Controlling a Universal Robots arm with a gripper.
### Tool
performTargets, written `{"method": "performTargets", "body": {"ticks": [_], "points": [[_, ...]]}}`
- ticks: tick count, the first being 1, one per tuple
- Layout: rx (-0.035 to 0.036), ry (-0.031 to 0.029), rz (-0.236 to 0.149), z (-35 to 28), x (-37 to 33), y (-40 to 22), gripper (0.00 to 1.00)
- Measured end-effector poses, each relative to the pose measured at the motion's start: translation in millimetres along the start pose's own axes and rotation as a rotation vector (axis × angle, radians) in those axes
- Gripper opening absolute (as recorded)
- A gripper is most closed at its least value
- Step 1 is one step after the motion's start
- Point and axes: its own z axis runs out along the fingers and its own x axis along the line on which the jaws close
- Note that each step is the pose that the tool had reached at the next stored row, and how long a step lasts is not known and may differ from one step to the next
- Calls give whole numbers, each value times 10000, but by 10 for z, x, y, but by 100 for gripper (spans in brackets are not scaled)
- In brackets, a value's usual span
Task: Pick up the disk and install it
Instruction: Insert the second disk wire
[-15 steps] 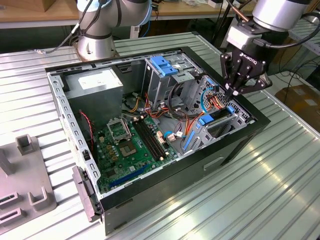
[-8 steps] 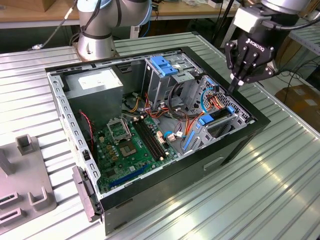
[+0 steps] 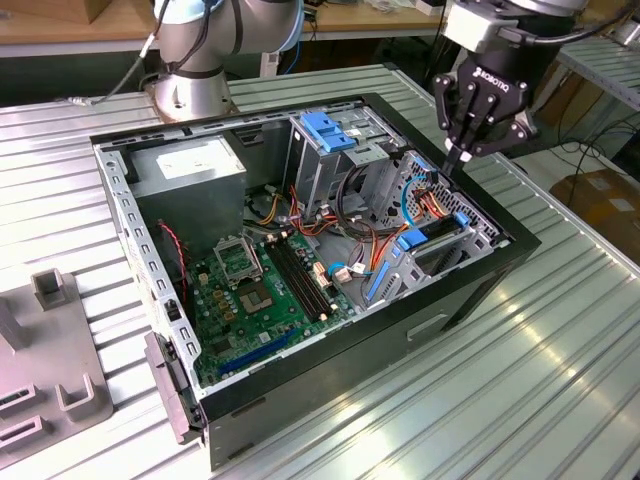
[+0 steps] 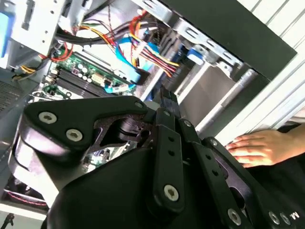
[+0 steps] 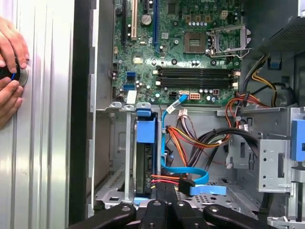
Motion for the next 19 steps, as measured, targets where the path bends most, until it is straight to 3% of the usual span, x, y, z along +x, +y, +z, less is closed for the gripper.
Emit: {"method": "performTargets", "body": {"ticks": [1, 4, 6, 7, 8, 11, 12, 13, 14, 15, 16, 17, 19], "points": [[-8, 52, -3, 3, -63, 0, 10], [-14, 151, -3, 29, -159, -1, 10], [-13, 148, -5, 79, -189, -2, 10], [-14, 179, -6, 98, -204, -2, 10], [-15, 241, -5, 103, -217, -1, 10], [-21, 517, -3, 112, -269, -3, 10], [-25, 690, 1, 115, -291, -3, 11], [-31, 929, 3, 117, -335, -4, 17], [-32, 1011, 4, 132, -431, -7, 24], [-42, 1439, 11, 178, -508, -9, 24], [-50, 1759, 16, 209, -552, -11, 24], [-60, 2171, 21, 228, -554, -11, 10], [-62, 2258, 23, 232, -554, -11, 10]]}}
